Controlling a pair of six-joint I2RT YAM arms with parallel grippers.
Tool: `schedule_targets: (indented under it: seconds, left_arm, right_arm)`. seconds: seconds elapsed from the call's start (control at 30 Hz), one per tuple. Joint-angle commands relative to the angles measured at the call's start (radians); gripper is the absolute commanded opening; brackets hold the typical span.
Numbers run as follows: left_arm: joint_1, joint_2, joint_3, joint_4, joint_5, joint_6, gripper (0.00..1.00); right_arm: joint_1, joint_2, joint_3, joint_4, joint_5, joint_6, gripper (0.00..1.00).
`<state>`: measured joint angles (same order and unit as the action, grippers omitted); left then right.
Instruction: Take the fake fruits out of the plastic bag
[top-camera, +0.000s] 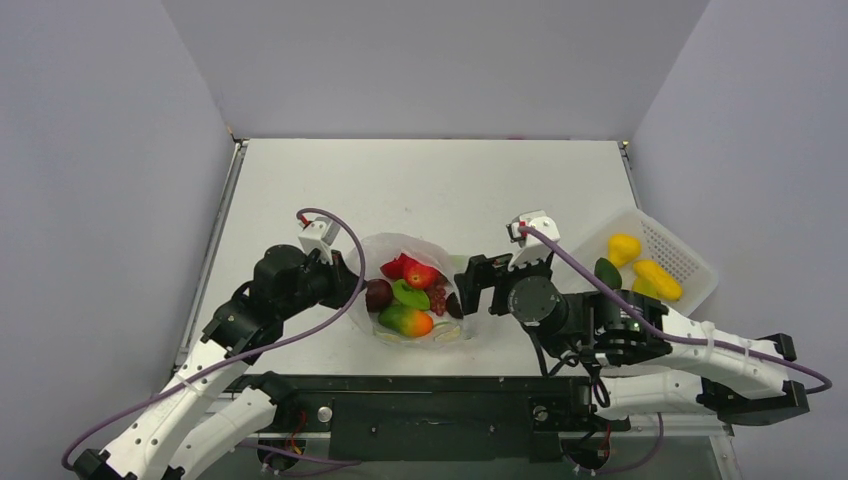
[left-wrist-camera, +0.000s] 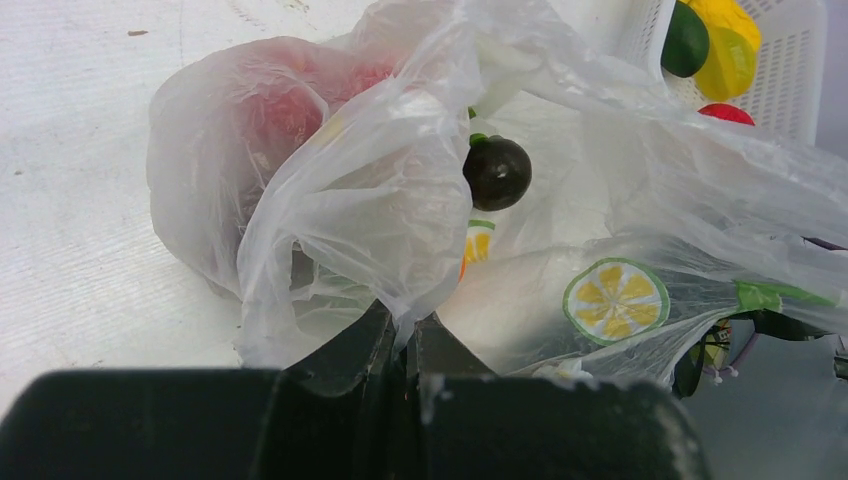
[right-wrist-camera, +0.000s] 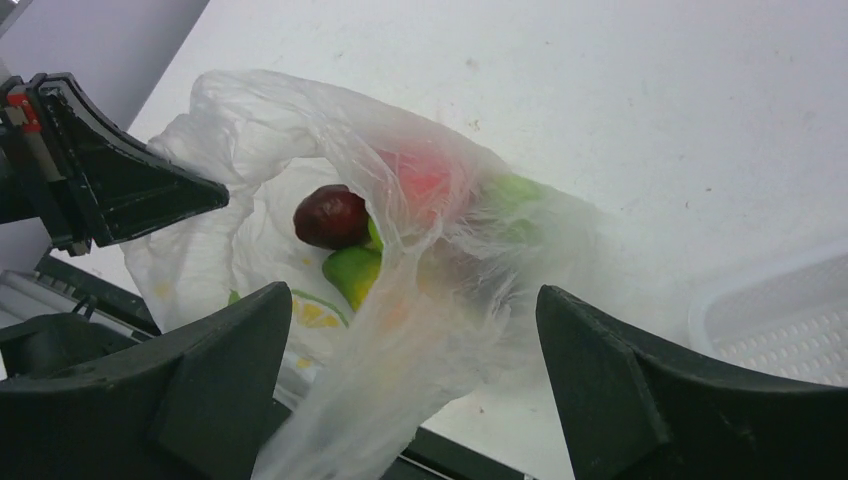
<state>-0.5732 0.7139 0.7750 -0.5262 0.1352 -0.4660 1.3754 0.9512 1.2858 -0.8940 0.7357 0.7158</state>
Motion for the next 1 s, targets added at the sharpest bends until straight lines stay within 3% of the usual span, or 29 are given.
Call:
schedule_targets:
  seconds: [0.0, 0.13, 0.3, 0.47, 0.63, 0.77, 0.97]
  left_arm:
    - [0.006, 0.002, 0.018, 0.055, 0.014, -0.011, 0.0]
    - [0.006, -0.009, 0.02, 0.056, 0.018, -0.022, 0.0]
    - [0.006, -0.006, 0.021, 0.057, 0.011, -0.023, 0.0]
    - [0.006, 0.006, 0.026, 0.063, 0.001, -0.019, 0.0]
    - [0.006, -0.003, 0.023, 0.057, -0.005, -0.015, 0.0]
    - [0.006, -0.015, 0.007, 0.065, 0.0, -0.017, 0.0]
    - [0.006, -0.015, 0.007, 0.063, 0.008, -0.02, 0.0]
  right_arm:
    - [0.018, 0.065, 0.098, -0.012, 0.099, -0.08, 0.9]
    - [0.02, 0.101, 0.174, 0.011, 0.063, -0.102, 0.91]
    - [0.135, 0.192, 0.243, 0.111, -0.03, -0.068, 0.89]
    - [0.16, 0.307, 0.209, 0.235, -0.165, -0.03, 0.71]
    - [0.142, 0.299, 0.079, 0.217, -0.125, 0.034, 0.59]
    - [0.082, 0.256, -0.05, 0.206, -0.11, 0.055, 0.54]
    - [0.044, 0.321, -0.019, -0.018, 0.137, 0.047, 0.56]
